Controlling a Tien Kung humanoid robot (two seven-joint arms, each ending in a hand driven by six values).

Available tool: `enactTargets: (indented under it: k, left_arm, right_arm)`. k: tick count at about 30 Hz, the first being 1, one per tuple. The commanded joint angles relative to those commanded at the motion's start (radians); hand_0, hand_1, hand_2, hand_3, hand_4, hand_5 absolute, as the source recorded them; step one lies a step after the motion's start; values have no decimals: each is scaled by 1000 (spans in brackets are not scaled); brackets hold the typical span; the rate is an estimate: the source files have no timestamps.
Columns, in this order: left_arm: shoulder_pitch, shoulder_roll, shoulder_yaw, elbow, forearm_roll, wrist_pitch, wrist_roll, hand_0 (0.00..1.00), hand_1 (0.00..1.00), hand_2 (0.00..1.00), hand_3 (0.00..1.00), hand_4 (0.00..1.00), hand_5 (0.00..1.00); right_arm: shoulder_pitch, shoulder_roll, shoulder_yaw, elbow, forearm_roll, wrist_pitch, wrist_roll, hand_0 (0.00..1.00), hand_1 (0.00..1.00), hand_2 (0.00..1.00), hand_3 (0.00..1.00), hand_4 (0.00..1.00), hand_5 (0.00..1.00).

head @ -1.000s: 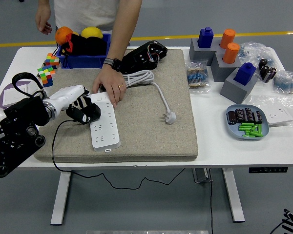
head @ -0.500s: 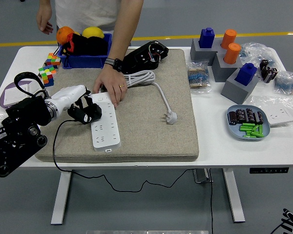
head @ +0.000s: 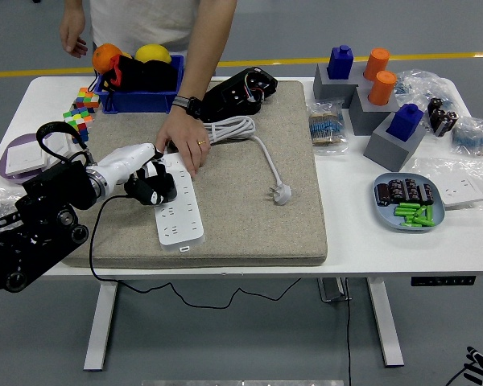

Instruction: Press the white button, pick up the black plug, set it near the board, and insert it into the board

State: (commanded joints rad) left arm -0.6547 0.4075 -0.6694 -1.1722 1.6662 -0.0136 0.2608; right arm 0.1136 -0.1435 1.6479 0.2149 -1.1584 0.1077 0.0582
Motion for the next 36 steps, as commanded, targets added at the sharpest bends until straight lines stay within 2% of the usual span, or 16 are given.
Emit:
enactTargets:
  k: [1,6,7,18,19,30,31,36]
  left_arm:
    - [0,-2,0,3,3,-2,0,360,500,495,510,790,2]
    - [2,-7,9,21,-13,-8,5,360,500,495,510,790,2]
    - [2,-8,10,27,-17,-9,6,435,638,593,570,792,2]
    - [2,-16,8,58,-38,-9,3,475,658,591,574,803,2]
    - [2,-17,7,58,-38,-8,2,470,653,568,573,799,2]
    - [9,-10,-14,41,-80,-5,-26,475,651,560,574,798,2]
    - [10,-8,-19,37,-89,-6,-31,618,735,605,582,798,2]
    - [13,-2,-41,21,-129,-14,-46,618,735,605,582,798,2]
  right_arm:
    - [0,0,-2,0,1,0,0,797,720,695,640,728,468]
    - [0,1,-5,0,2,1,1,797,720,695,640,728,468]
    - [0,1,-4,0,2,1,1,797,720,695,641,728,468]
    - [0,1,-2,-1,1,0,0,797,719,695,641,728,468]
    - [0,1,-3,0,2,0,1,797,720,694,640,728,468]
    - [-2,1,-6,-1,1,2,2,797,720,696,638,729,469]
    - [-2,1,-6,-1,0,2,3,797,719,696,638,730,464]
    - [-2,1,-7,-1,-2,3,5,797,719,696,638,730,464]
